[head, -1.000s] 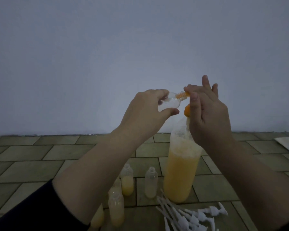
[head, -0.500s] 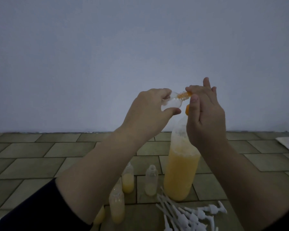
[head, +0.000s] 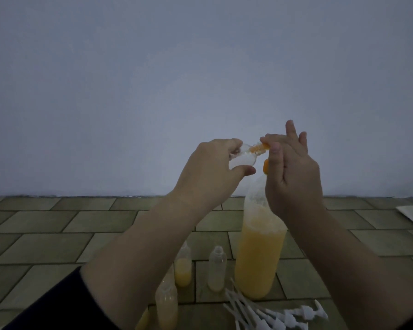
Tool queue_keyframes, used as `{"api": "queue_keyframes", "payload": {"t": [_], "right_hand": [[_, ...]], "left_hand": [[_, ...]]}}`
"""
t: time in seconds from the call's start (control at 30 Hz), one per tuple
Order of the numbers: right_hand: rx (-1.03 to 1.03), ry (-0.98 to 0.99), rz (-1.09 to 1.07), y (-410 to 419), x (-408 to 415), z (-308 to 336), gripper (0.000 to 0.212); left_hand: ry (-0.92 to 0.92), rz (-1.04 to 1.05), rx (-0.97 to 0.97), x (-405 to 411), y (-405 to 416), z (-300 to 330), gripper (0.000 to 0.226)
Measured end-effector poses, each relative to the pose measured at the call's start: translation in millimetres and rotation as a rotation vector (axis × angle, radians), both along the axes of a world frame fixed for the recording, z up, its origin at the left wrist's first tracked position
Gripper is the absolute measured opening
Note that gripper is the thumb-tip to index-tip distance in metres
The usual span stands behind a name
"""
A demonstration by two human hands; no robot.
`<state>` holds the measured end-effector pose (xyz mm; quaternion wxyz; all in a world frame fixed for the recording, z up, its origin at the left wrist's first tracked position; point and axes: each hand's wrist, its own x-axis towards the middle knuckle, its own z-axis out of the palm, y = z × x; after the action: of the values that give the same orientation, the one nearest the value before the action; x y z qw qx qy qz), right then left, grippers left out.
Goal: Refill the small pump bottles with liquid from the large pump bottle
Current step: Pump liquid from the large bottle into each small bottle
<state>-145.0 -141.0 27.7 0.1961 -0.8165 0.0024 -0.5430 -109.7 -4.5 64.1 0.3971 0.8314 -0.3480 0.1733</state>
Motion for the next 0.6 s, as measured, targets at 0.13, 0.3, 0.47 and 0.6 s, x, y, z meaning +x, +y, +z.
{"api": "queue_keyframes", "payload": {"t": [0.13,0.3,0.47,0.6], "right_hand": [[-0.031,0.046,0.016,-2,-1,2,0.045],[-0.088,0.034,-0.010,-8,-6,12,0.050],[-0.002,0.003,-0.027,-5,-2,-3,0.048],[-0.018,0.067,-0.003,-6,-5,-4,0.053]], "left_hand": [[0.008,0.007,0.032,-1,0,1,0.052],[-0.014,-0.003,0.016,-3,-1,9,0.054],[-0.037,-0.007,0.047,-3,-5,5,0.053],[-0.014,-0.011,0.093,-3,-3,4,0.050]]}}
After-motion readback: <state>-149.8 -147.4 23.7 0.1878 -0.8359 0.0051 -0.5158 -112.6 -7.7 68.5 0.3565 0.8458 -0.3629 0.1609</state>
